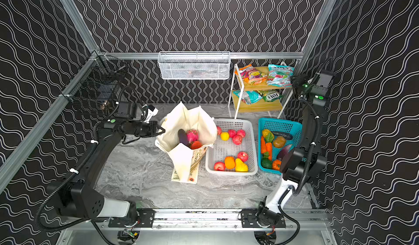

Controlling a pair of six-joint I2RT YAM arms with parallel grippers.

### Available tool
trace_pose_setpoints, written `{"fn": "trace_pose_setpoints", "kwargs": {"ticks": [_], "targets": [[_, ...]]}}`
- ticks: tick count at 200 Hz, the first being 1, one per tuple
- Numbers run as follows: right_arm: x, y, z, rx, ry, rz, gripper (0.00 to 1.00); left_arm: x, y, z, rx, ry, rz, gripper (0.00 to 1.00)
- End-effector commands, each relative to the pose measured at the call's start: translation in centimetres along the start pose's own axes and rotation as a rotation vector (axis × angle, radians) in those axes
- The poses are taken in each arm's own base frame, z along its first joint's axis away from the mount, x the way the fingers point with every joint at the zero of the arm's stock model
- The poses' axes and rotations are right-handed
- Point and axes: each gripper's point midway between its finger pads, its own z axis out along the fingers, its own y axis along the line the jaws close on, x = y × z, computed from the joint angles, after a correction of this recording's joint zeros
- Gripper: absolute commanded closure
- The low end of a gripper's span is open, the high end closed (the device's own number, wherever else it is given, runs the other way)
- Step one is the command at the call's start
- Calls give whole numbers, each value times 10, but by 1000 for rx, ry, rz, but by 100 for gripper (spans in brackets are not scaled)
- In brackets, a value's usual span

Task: Place the food into the grocery bag and tie it
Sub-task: 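Close the right gripper on the teal-and-red mint candy bag on the shelf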

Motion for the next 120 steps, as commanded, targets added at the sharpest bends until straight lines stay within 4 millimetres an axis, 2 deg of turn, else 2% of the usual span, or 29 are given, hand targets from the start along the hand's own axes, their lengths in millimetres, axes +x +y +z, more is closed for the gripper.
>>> {"fn": "trace_pose_setpoints", "kwargs": {"ticks": [1,61,95,102,105,120], "targets": [[-4,3,-10,12,-32,-41,47,-5,-4,-1,19,-21,28,94],[3,-8,4,13,1,-18,47,-6,-5,0,26,-23,28,94],[1,-12,14,6,5,-8,51,-5,-5,0,30,-23,23,94],[0,-7,12,-2,4,-11,51,-5,-4,1,30,-22,23,94],[1,-17,22,12,18,-3,51,-5,-4,1,31,-21,22,94],[2,-16,28,-1,26,-4,53,-5,-4,2,32,-20,22,94]]}}
